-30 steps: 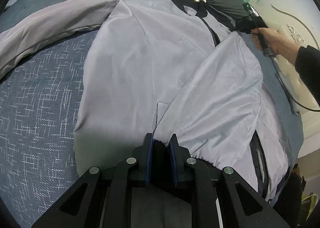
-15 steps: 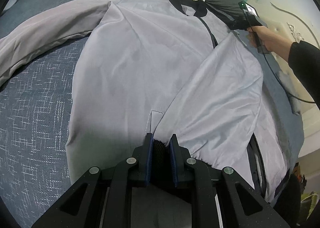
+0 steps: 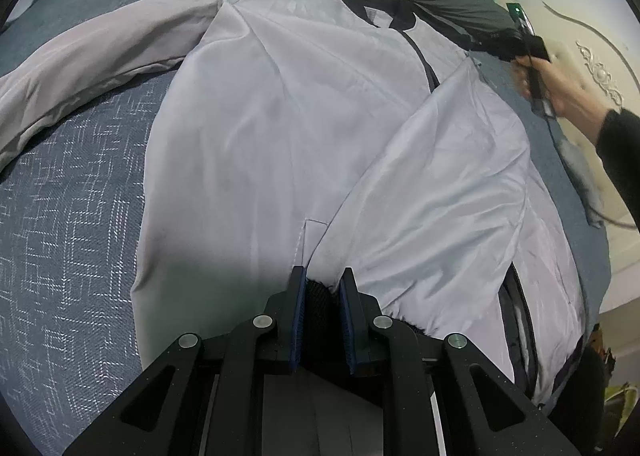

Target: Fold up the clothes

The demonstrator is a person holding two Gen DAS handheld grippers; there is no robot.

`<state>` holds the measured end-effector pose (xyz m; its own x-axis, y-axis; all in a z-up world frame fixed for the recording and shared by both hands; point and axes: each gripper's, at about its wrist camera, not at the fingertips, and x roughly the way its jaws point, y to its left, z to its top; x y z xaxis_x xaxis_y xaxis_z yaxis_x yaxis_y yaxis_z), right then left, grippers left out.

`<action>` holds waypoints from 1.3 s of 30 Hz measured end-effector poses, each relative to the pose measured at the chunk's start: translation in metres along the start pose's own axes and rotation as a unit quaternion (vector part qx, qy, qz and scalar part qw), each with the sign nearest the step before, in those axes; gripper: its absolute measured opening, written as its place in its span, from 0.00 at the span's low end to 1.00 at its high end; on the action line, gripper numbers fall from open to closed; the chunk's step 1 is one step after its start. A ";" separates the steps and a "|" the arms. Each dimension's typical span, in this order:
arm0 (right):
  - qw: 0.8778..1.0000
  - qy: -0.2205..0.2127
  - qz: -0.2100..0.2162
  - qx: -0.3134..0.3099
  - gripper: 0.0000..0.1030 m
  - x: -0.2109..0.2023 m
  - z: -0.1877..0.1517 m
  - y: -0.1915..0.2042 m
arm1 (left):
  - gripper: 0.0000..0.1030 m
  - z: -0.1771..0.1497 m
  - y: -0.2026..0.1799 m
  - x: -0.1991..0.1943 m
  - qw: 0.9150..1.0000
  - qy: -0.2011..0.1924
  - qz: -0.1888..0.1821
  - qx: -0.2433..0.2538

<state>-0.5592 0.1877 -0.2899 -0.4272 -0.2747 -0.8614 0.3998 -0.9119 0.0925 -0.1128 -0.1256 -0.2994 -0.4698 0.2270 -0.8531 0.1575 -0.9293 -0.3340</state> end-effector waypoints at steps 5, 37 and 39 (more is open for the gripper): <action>0.999 0.002 -0.033 0.003 0.01 -0.006 -0.010 -0.006 | 0.18 0.002 0.001 0.004 1.000 0.001 -0.001 -0.004; 0.996 0.025 0.065 0.059 0.02 -0.087 -0.201 -0.010 | 0.19 -0.001 0.000 0.009 1.000 0.000 -0.003 -0.016; 0.994 0.014 0.068 0.084 0.04 -0.096 -0.207 -0.017 | 0.19 -0.001 0.001 0.009 1.000 0.001 -0.003 -0.015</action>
<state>-0.3574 0.2925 -0.3117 -0.3542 -0.3927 -0.8487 0.3105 -0.9055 0.2893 -0.1157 -0.1244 -0.3077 -0.4695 0.2327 -0.8517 0.1809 -0.9189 -0.3507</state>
